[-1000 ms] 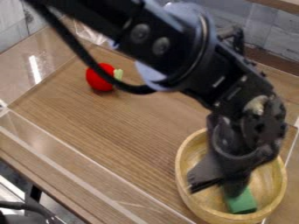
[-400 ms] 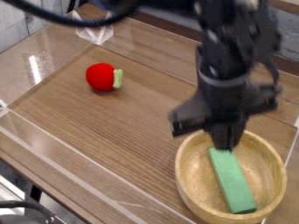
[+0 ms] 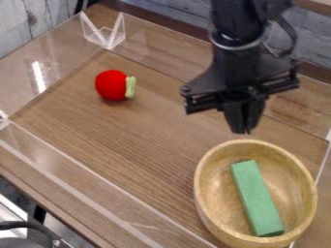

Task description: Remove the green stick from the brown bowl and put it on the table

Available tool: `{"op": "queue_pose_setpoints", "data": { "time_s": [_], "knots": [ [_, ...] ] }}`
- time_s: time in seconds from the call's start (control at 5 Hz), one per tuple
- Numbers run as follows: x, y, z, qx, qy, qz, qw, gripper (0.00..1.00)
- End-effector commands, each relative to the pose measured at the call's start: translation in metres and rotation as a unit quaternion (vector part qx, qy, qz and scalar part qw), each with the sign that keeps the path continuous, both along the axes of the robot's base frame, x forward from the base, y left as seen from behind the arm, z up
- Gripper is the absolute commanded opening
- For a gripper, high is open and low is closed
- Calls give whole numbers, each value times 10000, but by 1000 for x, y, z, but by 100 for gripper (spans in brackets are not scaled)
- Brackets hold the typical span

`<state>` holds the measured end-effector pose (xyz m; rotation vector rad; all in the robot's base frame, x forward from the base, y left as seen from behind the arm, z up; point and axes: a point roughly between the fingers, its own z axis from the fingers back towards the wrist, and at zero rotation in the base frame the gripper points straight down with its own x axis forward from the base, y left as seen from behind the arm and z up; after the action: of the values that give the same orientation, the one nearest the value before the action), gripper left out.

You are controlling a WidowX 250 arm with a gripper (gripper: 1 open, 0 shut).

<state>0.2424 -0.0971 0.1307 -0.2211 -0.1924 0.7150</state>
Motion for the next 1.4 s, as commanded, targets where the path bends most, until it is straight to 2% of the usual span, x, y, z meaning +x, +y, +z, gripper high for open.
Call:
{"op": "queue_pose_setpoints", "data": {
  "time_s": [0.0,0.4,0.6,1.0,1.2],
  "knots": [
    [2,-7,-2,-13,-113,80,9999,100],
    [-12,-11,-42,145,88,93,9998,100],
    [-19,-6,-58,178,165,82,9997,100],
    [-3,-16,-66,235,292,-76,9993,100],
    [-3,-21,-81,257,351,97,9990,100]
  ]
}}
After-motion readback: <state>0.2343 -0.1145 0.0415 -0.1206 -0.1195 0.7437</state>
